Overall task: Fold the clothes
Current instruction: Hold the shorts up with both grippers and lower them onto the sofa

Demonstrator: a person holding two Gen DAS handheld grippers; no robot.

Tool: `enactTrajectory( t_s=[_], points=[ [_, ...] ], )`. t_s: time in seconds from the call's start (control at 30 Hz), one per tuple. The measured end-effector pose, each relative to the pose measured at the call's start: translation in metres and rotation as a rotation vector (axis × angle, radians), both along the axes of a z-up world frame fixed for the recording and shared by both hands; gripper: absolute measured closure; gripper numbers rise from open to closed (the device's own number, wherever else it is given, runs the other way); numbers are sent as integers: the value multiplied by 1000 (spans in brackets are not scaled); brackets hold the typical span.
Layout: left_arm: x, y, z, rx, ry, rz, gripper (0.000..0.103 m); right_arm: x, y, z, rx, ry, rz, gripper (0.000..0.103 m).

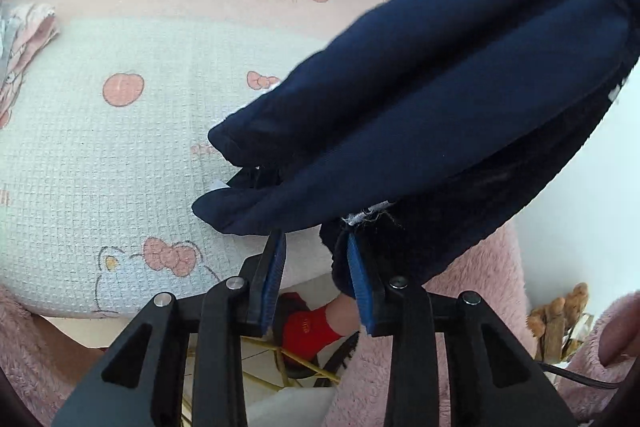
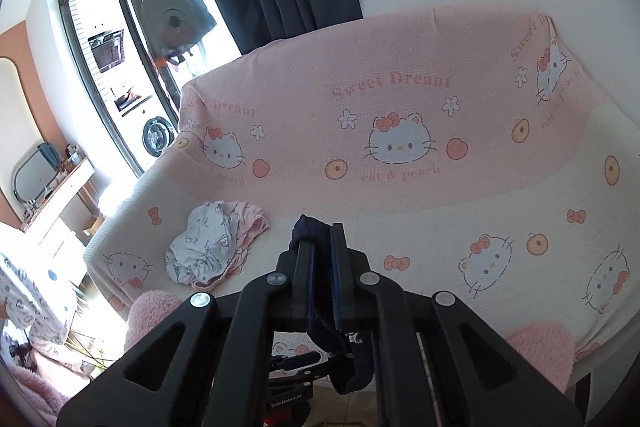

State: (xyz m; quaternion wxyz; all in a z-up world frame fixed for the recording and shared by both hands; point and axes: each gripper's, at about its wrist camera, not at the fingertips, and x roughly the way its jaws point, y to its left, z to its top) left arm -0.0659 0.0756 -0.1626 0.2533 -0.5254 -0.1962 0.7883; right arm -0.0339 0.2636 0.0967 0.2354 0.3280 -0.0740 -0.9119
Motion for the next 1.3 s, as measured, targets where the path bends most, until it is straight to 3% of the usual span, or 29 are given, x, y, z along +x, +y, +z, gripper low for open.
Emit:
enactTrajectory(
  t_s=[0.1, 0.2, 0.27, 0.33, 0.47, 0.67, 0.7, 0.87, 0.97, 1.03, 1.17, 1.3],
  points=[
    [4, 9, 6, 25, 25, -55, 70, 0, -2, 1, -18, -13, 16, 96],
    [7, 19, 8, -4, 48, -77, 70, 5, -7, 2, -36, -20, 51, 96],
    [8, 16, 15, -23, 80, -60, 92, 9, -8, 5, -42, -9, 67, 96],
    [10, 14, 22, -43, 113, -42, 99, 10, -6, 3, 1, 8, 55, 96],
    [17, -30, 83, -53, 260, 79, 99, 2, 5, -11, 130, 11, -19, 96],
    [30, -92, 177, -56, 461, 234, 99, -29, 37, -56, 196, -141, -110, 94],
    [34, -95, 189, -59, 490, 243, 99, -31, 36, -64, 198, -162, -95, 88],
    [33, -101, 232, -77, 578, 260, 99, -37, -2, -111, 129, -339, 115, 85],
    [32, -97, 231, -102, 570, 271, 99, -30, -39, -150, -2, -498, 275, 84],
    [24, -89, 227, -122, 551, 281, 99, -23, -60, -168, -37, -557, 332, 84],
    [27, -85, 222, -147, 530, 300, 99, -18, -80, -176, -42, -575, 378, 75],
    [24, -83, 212, -146, 508, 319, 99, -14, -77, -171, -77, -558, 386, 74]
  ],
)
